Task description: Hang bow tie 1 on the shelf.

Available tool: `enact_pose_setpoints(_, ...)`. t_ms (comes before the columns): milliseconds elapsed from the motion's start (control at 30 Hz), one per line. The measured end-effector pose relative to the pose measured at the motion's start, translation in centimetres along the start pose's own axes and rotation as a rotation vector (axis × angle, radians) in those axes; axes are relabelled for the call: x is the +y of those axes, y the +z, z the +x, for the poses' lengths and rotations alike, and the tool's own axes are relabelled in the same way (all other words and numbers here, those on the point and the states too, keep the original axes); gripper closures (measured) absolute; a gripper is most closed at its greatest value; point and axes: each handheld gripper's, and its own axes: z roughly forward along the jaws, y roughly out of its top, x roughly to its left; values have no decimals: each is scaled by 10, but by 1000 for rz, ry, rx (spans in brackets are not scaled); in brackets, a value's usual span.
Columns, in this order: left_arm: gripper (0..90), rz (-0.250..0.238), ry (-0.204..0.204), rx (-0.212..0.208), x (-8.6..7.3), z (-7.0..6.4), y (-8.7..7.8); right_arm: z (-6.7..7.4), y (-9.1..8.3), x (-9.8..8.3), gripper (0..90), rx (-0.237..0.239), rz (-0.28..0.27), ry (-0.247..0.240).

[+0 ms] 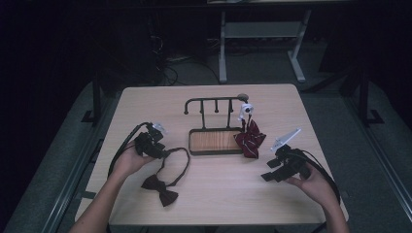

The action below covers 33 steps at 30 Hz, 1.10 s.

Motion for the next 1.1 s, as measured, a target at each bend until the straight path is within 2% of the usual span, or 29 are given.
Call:
enact_pose_setpoints(133,610,26,3,9,1,4,7,0,0,0,383,-1,0,1)
enact_pose_setpoints(200,636,41,-17,12,0,6,11,0,0,0,383,0,0,0)
enact_pose_setpoints(300,656,51,-13,11,0,8,13,0,0,0,382,1,0,-1)
enact_pose_setpoints(333,700,51,-23,0,0,9,14,0,0,0,382,1,2,0)
enact_pose_setpoints(400,712,57,-29,-14,-1,10,15,0,0,0,382,2,0,0)
enact_pose_setpoints(467,774,63,-21,-20,-2,10,16,0,1,1,382,3,-3,-9)
enact_pose_setpoints(567,818,79,-6,-27,-1,9,17,1,1,1,382,5,-2,-7)
enact_pose_setpoints(767,892,84,10,-33,0,8,19,1,1,1,379,8,-6,-9)
enact_pose_setpoints(1100,898,63,24,-51,-4,8,7,1,3,1,374,5,2,-7)
